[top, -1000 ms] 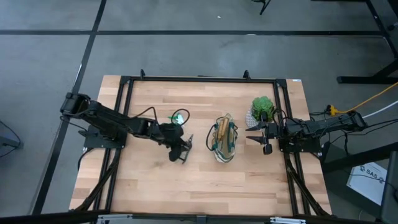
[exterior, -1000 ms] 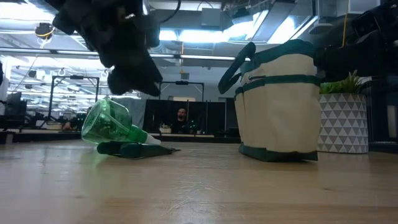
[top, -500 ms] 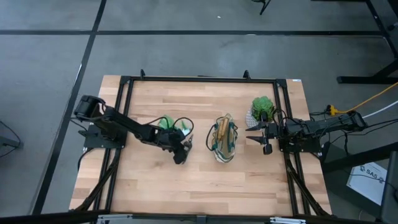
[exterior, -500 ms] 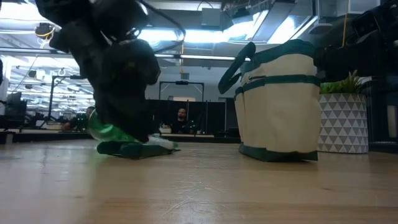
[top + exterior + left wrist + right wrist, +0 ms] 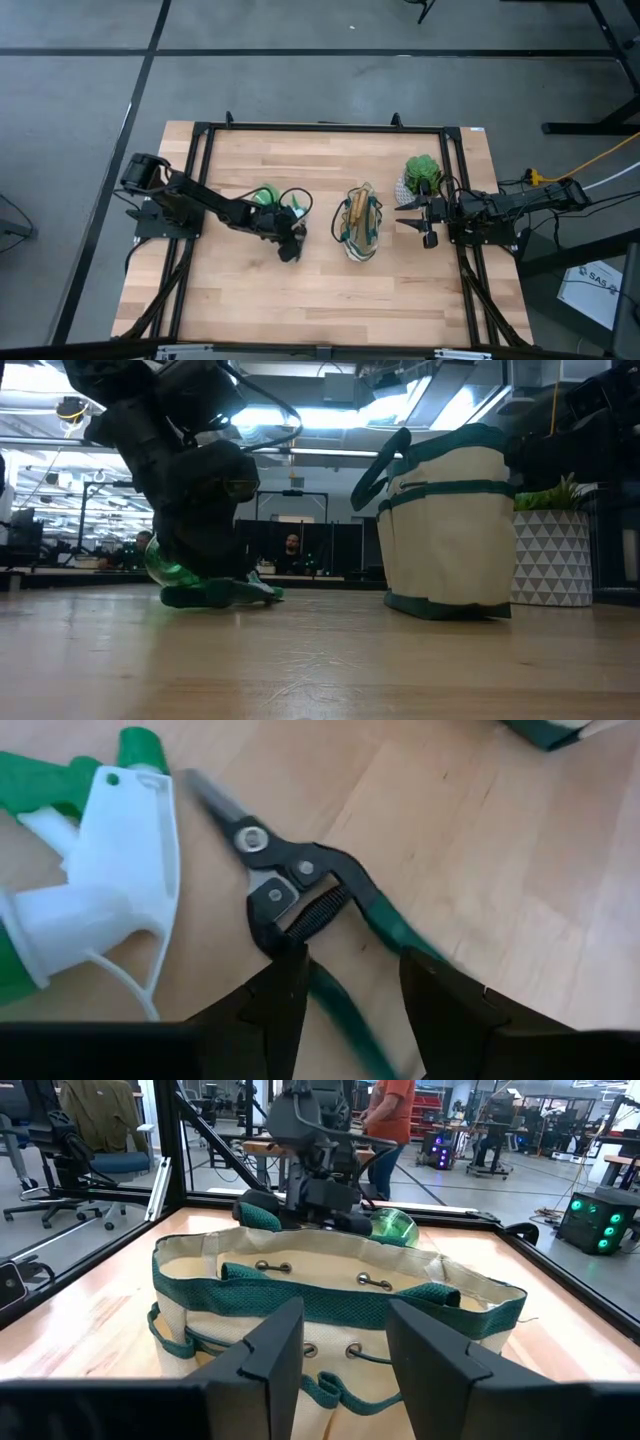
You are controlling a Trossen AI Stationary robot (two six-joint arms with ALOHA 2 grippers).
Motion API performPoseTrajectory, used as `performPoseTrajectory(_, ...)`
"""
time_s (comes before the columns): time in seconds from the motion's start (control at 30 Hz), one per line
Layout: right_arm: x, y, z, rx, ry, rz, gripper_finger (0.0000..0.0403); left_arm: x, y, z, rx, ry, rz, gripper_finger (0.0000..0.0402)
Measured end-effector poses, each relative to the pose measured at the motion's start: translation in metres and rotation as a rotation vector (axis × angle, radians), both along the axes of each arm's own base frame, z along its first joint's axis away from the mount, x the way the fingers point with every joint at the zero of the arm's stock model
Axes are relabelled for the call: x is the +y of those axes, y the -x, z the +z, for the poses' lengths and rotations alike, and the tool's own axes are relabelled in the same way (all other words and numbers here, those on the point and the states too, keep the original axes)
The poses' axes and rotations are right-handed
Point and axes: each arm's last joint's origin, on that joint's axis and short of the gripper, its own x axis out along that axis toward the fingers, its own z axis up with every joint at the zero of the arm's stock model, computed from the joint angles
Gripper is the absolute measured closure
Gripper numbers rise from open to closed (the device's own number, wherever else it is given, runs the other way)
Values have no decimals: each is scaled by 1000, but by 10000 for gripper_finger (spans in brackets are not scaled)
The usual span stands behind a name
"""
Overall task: Pick & Place Garden tools in Gardening bag
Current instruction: Put the green scissors into the white gardening bag
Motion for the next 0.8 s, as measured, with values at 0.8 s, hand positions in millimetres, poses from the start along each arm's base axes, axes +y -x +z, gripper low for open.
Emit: performPoseTrajectory(0.8,0,0,0,0,0,0,256,-4,11,15,17,139,93,245)
